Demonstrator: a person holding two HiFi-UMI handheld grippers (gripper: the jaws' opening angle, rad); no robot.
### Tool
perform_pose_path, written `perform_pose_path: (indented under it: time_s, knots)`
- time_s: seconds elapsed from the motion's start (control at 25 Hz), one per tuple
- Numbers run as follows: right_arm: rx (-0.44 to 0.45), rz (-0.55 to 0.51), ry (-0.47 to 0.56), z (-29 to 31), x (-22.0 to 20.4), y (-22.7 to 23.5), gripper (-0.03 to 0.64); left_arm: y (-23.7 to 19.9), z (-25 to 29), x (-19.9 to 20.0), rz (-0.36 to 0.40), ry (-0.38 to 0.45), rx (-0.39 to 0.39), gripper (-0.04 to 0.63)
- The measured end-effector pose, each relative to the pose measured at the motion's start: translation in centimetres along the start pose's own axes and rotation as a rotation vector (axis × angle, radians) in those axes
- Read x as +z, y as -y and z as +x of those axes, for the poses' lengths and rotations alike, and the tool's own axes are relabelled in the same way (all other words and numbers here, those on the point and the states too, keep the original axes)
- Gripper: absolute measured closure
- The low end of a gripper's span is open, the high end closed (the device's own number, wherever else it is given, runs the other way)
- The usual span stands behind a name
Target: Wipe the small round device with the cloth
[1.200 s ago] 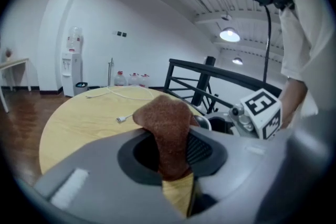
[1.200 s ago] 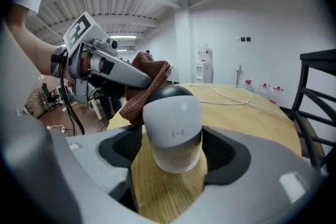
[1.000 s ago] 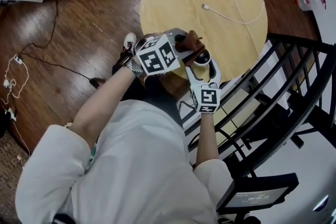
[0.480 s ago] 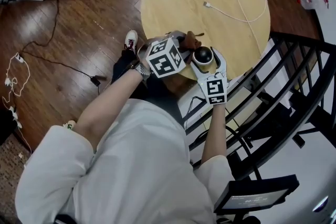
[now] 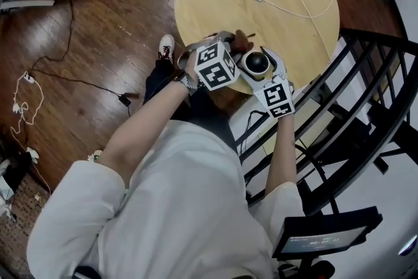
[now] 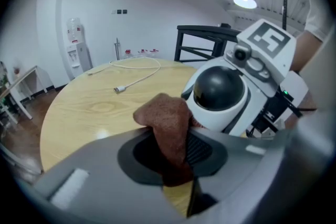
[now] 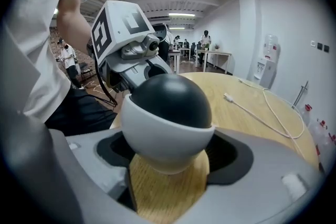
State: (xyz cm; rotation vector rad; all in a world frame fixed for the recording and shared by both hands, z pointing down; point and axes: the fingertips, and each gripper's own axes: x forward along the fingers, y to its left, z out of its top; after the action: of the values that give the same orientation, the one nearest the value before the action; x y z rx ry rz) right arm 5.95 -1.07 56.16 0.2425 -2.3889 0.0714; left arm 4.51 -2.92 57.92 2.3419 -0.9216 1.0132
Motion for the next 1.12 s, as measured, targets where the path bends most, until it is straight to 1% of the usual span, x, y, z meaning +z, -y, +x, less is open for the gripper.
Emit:
perform_pose_path:
  time_s: [0.08, 0.12, 0.28, 0.36, 0.44, 0.56, 0.72, 0.8, 0.88, 0.96, 1.04, 1.12]
  knots:
    - [0.014, 0.013, 0.008, 0.3, 0.0, 0.0, 0.238, -0.1, 0.0, 0.2, 0.005, 0.000, -0.010, 0.488]
    - [0.015, 0.020, 0.015, 0.5, 0.1, 0.0, 0.238, -0.3, -0.3, 0.3, -0.016, 0.017, -0.017, 0.486]
    - [-0.007, 0.056, 0.043, 0.6, 0.0, -0.2, 0.250, -1.1, -3.7, 0.7, -0.182, 0.122, -0.048, 0.488]
    - [-0.030, 0.079, 0.053, 0.5, -0.3, -0.2, 0.251, -1.2, -5.1, 0.7, -0.235, 0.158, -0.067, 0.488]
    - [-0.063, 0.106, 0.053, 0.6, -0.5, -0.2, 0.252, -1.4, -6.3, 0.9, -0.258, 0.189, -0.070, 0.489]
    - [-0.141, 0.167, 0.046, 0.5, -0.9, -0.3, 0.252, -1.7, -7.9, 1.9, -0.247, 0.223, -0.060, 0.489]
    - [-0.291, 0.296, 0.058, 0.1, -1.0, 0.1, 0.252, -1.8, -9.1, 3.5, -0.208, 0.256, -0.053, 0.489]
    - [-0.365, 0.358, 0.059, 0.0, -1.3, 0.3, 0.252, -1.6, -9.0, 4.1, -0.179, 0.263, -0.060, 0.489]
    - [-0.423, 0.405, 0.059, 0.1, -1.6, 0.3, 0.252, -1.2, -8.7, 4.3, -0.132, 0.253, -0.074, 0.489]
    - [-0.461, 0.431, 0.056, 0.1, -1.9, 0.3, 0.252, -0.7, -8.2, 4.4, -0.095, 0.240, -0.098, 0.488]
    - [-0.497, 0.435, 0.059, 0.0, -1.7, 0.4, 0.253, -0.3, -7.9, 4.8, -0.083, 0.238, -0.127, 0.488]
    - [-0.529, 0.437, 0.067, -0.2, -1.6, 0.7, 0.253, 0.3, -7.4, 5.2, -0.049, 0.214, -0.140, 0.489]
